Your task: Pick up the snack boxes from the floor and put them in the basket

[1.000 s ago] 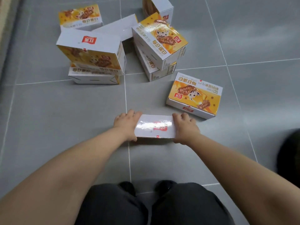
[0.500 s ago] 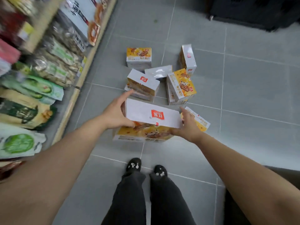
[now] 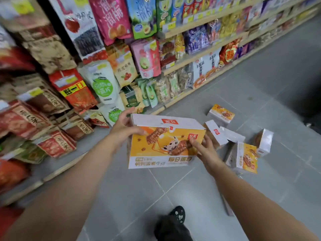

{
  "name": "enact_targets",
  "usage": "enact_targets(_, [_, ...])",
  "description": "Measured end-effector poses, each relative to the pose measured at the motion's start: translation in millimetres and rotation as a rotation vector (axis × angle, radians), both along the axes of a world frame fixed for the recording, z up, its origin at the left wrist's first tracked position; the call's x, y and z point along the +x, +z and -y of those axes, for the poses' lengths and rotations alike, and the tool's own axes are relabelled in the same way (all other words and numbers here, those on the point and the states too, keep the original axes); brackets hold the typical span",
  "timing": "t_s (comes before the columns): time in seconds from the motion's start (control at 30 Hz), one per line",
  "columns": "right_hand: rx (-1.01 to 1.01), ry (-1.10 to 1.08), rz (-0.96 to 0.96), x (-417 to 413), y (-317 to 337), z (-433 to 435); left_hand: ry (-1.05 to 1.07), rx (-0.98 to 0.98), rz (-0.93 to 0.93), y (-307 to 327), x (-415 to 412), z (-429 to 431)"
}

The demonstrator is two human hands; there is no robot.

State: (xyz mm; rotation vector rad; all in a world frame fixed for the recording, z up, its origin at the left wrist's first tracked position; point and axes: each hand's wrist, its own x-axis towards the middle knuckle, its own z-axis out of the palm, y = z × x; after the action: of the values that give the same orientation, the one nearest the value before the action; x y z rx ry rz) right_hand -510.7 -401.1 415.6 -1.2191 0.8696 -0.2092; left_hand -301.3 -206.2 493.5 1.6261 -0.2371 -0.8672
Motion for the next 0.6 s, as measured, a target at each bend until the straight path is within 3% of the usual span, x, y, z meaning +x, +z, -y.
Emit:
enact_targets(0.33, [0.153,0.484,0.011,62.6,19.5,-245.9,0.459,-0.09,-0.08,20.3,-34.3,-320.5])
enact_targets(0.6, [0.19,0.651,-0.074,95.9,19.5,-432.1,0.877,-0.029,-0.174,3.8,-91.2,-519.5])
